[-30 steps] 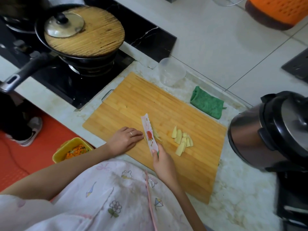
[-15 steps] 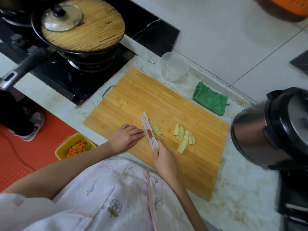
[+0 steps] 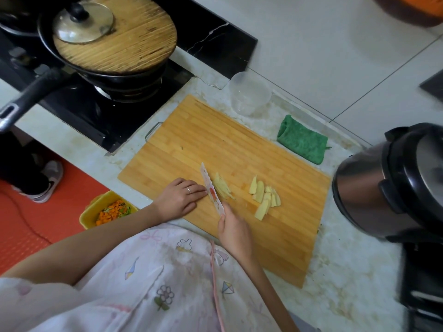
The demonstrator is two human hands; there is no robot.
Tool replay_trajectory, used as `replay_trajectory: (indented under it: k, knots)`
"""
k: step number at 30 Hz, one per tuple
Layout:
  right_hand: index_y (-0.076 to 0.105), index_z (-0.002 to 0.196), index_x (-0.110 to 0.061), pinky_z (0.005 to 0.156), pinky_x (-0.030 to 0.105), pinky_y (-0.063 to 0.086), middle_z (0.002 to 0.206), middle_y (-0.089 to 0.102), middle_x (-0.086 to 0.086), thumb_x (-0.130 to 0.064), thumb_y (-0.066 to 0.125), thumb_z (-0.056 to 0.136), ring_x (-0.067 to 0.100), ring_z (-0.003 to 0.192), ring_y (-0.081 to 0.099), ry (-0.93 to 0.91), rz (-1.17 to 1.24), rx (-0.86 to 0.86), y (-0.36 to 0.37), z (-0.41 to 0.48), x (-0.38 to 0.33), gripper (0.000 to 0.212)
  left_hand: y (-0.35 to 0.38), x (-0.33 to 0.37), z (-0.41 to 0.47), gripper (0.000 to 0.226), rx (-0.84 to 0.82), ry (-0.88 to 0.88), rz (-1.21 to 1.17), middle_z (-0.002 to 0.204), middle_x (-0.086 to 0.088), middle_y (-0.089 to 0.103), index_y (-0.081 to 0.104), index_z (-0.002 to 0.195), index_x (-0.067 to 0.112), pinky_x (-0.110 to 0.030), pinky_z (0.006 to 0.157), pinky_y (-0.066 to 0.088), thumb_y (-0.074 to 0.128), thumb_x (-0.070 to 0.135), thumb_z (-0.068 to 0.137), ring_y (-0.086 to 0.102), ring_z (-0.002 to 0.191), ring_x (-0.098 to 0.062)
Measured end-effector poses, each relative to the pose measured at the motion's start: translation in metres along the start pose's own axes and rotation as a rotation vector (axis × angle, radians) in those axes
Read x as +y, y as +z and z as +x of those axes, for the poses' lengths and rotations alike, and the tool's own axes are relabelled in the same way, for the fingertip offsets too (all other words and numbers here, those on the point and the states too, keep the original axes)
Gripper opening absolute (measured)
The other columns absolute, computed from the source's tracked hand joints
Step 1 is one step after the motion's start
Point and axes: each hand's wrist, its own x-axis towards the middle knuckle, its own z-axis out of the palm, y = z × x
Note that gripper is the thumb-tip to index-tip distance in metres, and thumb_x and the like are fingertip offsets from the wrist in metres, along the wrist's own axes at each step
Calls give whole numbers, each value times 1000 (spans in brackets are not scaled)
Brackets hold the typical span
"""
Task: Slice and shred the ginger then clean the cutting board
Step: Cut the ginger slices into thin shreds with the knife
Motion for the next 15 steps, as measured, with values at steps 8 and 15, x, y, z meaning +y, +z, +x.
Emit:
replay_trajectory:
  k: [8, 15]
  knots:
    - [36, 140, -17, 41, 18, 19, 85, 63, 9, -15, 35, 100, 21, 68, 54, -2, -2, -19, -2, -1, 0, 40, -2, 1, 1, 37, 9, 1, -1, 117, -1, 67, 69, 116, 12, -35, 82, 39, 45, 24, 90, 52, 103, -19]
    - [38, 138, -18, 44, 25, 25, 80, 59, 9, -15, 35, 100, 23, 67, 53, 13, 34, -34, -4, -3, 1, 38, -2, 1, 2, 36, 20, -4, -4, 116, 0, 67, 69, 115, 12, -35, 83, 40, 45, 23, 89, 54, 102, -19]
